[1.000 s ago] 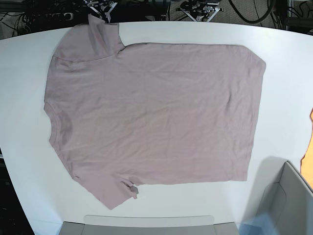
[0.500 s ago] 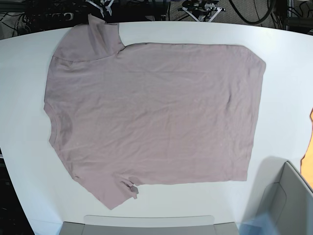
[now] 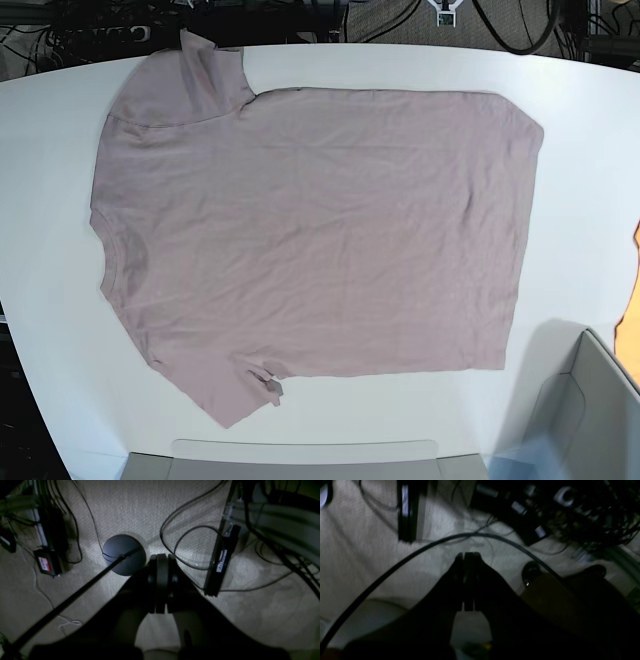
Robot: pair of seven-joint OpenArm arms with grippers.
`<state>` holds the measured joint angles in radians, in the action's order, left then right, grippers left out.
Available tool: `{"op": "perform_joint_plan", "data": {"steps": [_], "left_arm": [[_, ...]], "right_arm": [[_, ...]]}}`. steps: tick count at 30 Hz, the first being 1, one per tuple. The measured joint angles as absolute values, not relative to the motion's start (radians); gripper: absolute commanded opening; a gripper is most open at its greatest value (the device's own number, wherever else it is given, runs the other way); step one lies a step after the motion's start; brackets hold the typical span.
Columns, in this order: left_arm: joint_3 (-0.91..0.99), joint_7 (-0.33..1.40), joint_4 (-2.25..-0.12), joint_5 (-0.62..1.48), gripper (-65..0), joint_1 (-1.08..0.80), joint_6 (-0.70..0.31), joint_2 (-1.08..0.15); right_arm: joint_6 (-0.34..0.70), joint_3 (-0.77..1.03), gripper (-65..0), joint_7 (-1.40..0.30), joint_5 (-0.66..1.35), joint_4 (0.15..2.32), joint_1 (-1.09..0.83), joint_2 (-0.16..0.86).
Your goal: Fold the T-shirt properly
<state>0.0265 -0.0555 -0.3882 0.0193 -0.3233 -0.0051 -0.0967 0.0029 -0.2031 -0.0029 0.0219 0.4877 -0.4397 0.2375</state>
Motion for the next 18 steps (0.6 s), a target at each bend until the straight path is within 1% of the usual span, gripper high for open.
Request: {"op": "perform_joint_plan", "data": {"steps": [5, 8, 10, 14, 18], "left_arm": [[0.027, -0.056, -0.391, 0.019, -65.0, -0.395, -0.009, -0.083], [0.028, -0.048, -0.434, 0.019, -65.0, -0.449, -0.011, -0.084], [0.063, -0.016, -0.543, 0.02, -65.0, -0.516, -0.014, -0.083], [0.14, 0.114, -0.793, 0.026, -65.0, -0.636, -0.01, -0.084], [0.154, 0.159, -0.982, 0.026, -65.0, -0.729, -0.006, -0.087]], "right_arm": [[0.001, -0.203, -64.9, -0.004, 0.025, 0.554, -0.517, 0.281], [0.006, -0.205, -64.9, 0.0, 0.123, 0.644, -0.579, 0.318], [0.002, -0.207, -64.9, -0.009, 0.175, 0.713, -0.621, 0.353], [-0.005, -0.205, -64.9, -0.017, 0.264, 0.851, -0.719, 0.432], [-0.001, -0.204, -64.9, -0.01, 0.313, 0.968, -0.799, 0.477]]}}
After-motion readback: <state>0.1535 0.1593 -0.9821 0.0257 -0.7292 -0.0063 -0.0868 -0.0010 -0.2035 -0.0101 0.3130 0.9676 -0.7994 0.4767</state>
